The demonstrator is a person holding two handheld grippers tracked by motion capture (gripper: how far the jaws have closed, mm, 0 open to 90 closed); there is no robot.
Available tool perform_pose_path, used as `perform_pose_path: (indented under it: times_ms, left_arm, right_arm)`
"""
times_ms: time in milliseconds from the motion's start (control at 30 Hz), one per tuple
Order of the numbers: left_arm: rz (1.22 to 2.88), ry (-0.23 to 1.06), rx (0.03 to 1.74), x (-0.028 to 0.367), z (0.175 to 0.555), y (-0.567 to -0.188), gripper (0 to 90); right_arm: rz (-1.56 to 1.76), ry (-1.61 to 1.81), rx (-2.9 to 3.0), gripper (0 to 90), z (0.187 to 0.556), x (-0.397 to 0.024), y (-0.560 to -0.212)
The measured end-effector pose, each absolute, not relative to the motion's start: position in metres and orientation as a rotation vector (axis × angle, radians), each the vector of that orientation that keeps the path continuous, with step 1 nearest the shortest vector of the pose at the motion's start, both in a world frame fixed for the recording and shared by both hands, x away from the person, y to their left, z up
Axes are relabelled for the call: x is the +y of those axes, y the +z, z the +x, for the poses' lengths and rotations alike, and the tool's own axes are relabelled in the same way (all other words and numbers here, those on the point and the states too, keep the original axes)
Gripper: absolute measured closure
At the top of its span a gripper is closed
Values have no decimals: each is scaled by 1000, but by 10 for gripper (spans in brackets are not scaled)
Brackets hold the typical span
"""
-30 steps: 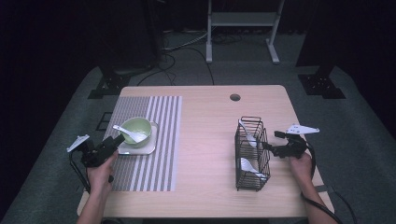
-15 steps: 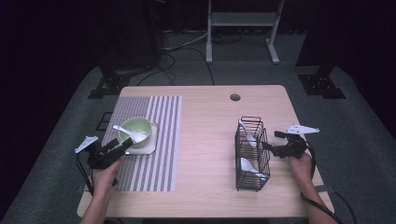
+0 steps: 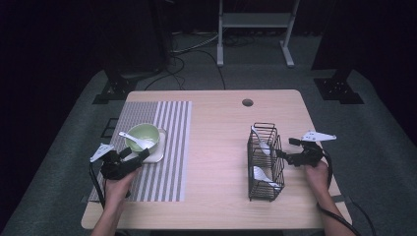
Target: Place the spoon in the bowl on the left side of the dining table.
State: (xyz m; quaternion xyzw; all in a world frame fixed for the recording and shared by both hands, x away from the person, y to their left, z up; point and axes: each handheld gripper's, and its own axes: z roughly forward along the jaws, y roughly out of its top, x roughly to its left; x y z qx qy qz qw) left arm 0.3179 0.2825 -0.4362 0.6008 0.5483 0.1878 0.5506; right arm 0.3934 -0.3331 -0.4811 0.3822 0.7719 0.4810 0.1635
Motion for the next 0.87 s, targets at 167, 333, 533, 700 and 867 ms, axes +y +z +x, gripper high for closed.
perform_pose_path:
  times_ms: [167, 333, 533, 700, 867]
  left_arm:
    - [1438, 435, 1290, 276, 315, -438, 99]
    - [1468, 433, 1275, 268, 311, -442, 99]
    - [1483, 430, 1280, 264, 308, -446, 100]
    - [1495, 460, 1267, 263, 305, -447, 100]
    - [1518, 468, 1248, 258, 304, -448, 99]
  right_arm:
    - [1089, 1372, 2200, 123, 393, -333, -481]
    - [1089, 1373, 2200, 123, 393, -333, -481]
    - [1084, 1369, 2202, 123, 393, -333, -481]
    - [1083, 1365, 2204, 123, 393, -332, -481]
    - [1082, 1382, 2201, 123, 392, -333, -481]
